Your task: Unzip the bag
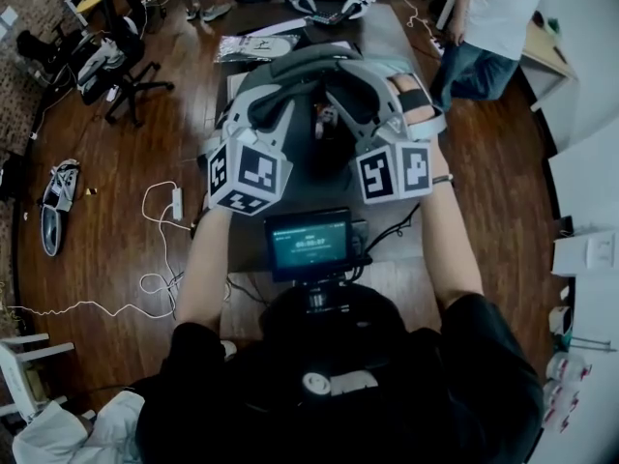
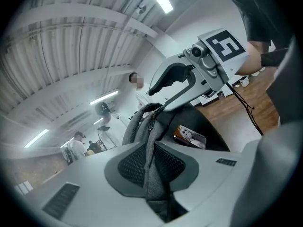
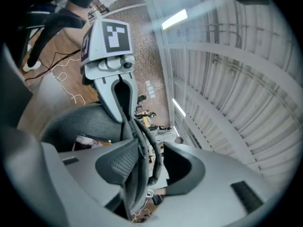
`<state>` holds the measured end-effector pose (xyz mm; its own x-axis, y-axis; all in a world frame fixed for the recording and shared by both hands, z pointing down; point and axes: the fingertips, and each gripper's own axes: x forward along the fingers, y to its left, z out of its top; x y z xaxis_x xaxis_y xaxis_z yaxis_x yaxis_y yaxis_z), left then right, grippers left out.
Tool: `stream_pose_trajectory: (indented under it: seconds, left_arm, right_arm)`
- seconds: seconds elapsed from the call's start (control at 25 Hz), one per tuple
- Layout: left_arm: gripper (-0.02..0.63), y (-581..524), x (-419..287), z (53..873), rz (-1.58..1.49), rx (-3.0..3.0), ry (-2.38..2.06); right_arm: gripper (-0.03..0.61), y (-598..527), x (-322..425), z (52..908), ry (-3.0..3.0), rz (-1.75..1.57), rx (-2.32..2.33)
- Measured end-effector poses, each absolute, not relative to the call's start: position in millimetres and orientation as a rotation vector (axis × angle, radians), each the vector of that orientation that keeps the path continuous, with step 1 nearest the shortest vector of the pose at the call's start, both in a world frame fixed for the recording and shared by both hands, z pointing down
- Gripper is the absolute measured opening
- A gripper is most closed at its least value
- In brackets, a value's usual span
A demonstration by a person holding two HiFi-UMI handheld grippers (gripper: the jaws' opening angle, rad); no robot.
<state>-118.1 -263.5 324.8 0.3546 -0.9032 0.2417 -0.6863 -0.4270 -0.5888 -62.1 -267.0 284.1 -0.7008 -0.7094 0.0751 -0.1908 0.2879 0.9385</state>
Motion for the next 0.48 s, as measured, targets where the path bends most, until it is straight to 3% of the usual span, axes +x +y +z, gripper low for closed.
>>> stream_pose_trajectory:
  seconds: [0.16, 0.32, 0.36, 0.4, 0.48]
  left_arm:
    - [0.051, -259.7, -117.0, 322.7, -0.762, -2.263, 1.4]
    - [0.051, -258.8, -116.1, 320.7, -0.756, -2.254, 1.409]
    - [0.05, -258.4, -116.0, 320.3, -0.752, -2.255, 1.411]
    - [0.05, -258.0, -116.1, 319.9, -0.748, -2.255, 1.411]
    - [0.049, -257.2, -116.6, 319.4, -0.742, -2.256, 1.412]
  right_arm:
    - [0.178, -275.2, -64.9, 288.8, -2.053, -1.424, 0.827]
    - [0.121, -274.3, -74.5, 299.5, -2.05, -1.414, 0.752]
    - [0.048, -273.7, -74.8, 299.6, -2.06, -1.405, 0.757]
    - [0.02, -273.1, -74.9, 298.9, -2.084, -1.383, 0.767]
    - [0.02, -272.2, -74.5, 295.0, -2.168, -1.305, 0.791]
